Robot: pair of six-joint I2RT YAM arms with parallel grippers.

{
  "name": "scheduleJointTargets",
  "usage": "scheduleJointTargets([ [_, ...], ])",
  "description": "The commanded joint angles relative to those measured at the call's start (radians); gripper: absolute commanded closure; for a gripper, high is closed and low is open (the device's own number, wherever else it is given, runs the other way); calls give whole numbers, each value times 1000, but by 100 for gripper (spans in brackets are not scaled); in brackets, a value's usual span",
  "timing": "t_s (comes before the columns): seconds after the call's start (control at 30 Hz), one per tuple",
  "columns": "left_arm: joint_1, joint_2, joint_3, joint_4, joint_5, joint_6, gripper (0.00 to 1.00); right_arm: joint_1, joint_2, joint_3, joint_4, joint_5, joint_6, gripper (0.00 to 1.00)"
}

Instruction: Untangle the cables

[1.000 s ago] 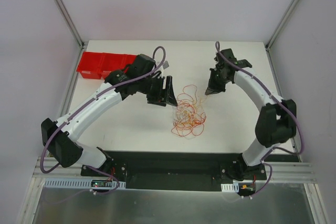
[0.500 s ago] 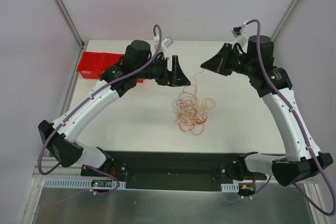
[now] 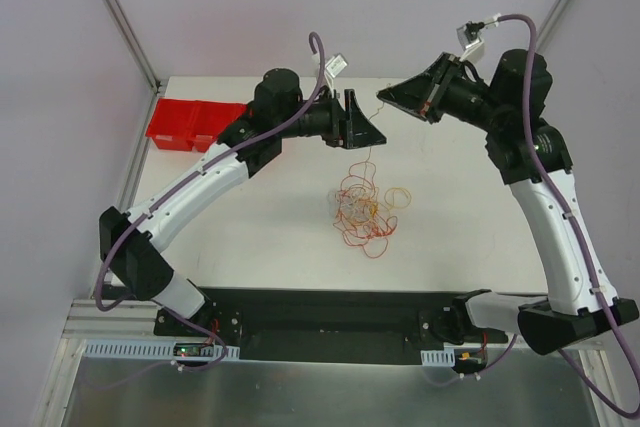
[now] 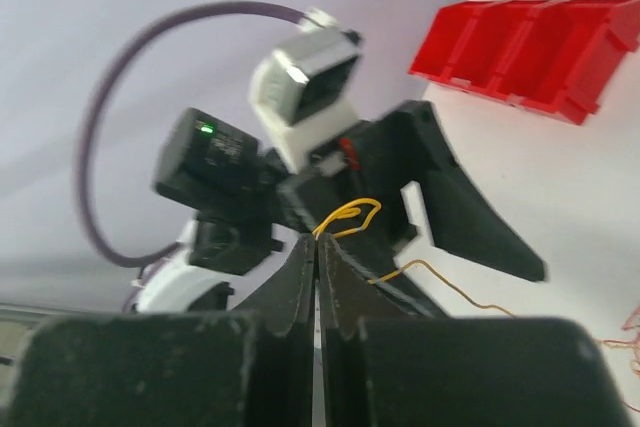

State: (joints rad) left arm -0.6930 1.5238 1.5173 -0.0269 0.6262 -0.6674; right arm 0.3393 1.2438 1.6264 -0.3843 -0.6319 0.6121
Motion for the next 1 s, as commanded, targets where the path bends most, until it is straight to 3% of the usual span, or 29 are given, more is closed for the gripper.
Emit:
scheduleJointTargets([
  [0.0,-22,18,-69,223,0,-76,39,12,3,108,160,-42,141,100],
  [0.3,-22,70,-143,240,-37,-95,53,12,89,461,167,-17,216,99],
  [0.57,-7,50,-190,217,-31,-106,65,10,124,631,179,29,219,100],
  [0.67,6,30,-172,216,-26,-104,81,10,125,630,170,32,207,100],
  [0.73,10,24,-134,209,-19,-95,85,10,106,584,163,35,196,100],
  [0.87,10,7,-53,182,-23,-60,87,10,74,507,170,41,183,100],
  [0.97,9,-5,-39,180,4,-40,80,10,83,524,170,51,184,100],
])
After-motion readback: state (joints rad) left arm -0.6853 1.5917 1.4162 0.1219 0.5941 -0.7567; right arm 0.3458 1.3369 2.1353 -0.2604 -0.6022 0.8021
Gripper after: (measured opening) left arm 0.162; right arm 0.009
